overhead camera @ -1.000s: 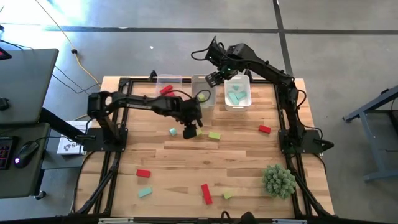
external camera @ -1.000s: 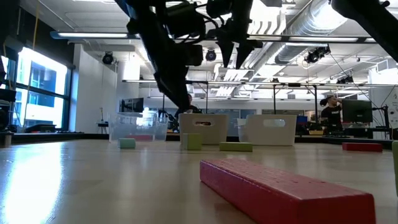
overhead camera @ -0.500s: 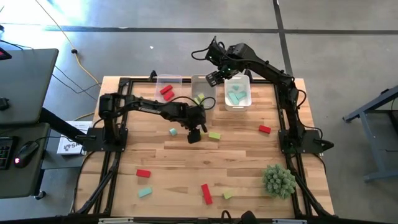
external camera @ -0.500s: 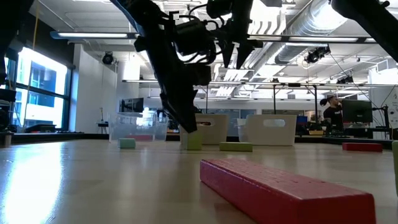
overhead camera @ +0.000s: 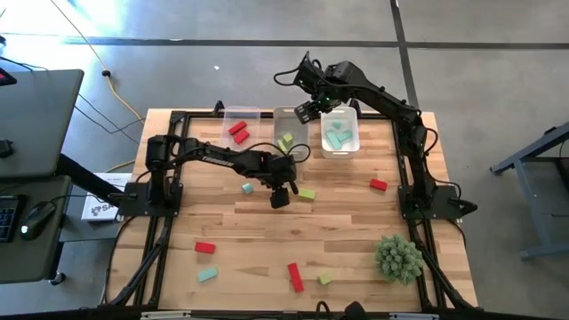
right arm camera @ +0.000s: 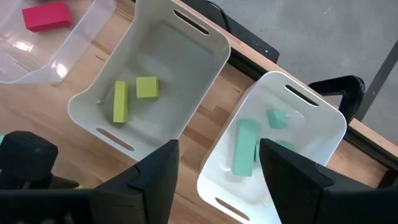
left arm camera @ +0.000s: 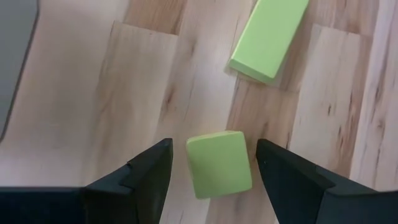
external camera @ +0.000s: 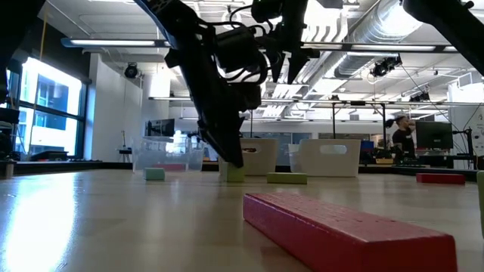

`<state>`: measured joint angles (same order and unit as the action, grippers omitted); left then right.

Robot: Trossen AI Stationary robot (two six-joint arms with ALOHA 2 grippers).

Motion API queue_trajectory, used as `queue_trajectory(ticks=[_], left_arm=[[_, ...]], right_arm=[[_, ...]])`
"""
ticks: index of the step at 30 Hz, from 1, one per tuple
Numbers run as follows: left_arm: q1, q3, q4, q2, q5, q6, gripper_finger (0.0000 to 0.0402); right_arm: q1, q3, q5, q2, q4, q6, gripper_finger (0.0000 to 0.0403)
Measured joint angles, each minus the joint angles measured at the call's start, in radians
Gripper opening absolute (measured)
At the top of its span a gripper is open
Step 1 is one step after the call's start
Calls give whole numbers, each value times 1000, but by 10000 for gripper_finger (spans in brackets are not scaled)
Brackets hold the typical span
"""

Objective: Sort & place blocks by color
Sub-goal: Put the green block into the gray bin

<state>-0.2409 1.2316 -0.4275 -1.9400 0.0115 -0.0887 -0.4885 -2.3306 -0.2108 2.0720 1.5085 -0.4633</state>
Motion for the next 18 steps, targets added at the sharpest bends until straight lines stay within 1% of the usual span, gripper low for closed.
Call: queue_trajectory(ticks=[7,13,15,18], left_arm=[[-2,-6,7,-4,33,6,223],[-3,-8,4,-43,33,5,222],[-3,-6,2,-49,29,5,215],[-3,-5,6,-55,27,7,193]], right_arm=[[0,0,0,0,0,3,211],[0,0,0,0,0,19,211],[0,0,0,0,0,22,211],[0,0,0,0,0,27,211]])
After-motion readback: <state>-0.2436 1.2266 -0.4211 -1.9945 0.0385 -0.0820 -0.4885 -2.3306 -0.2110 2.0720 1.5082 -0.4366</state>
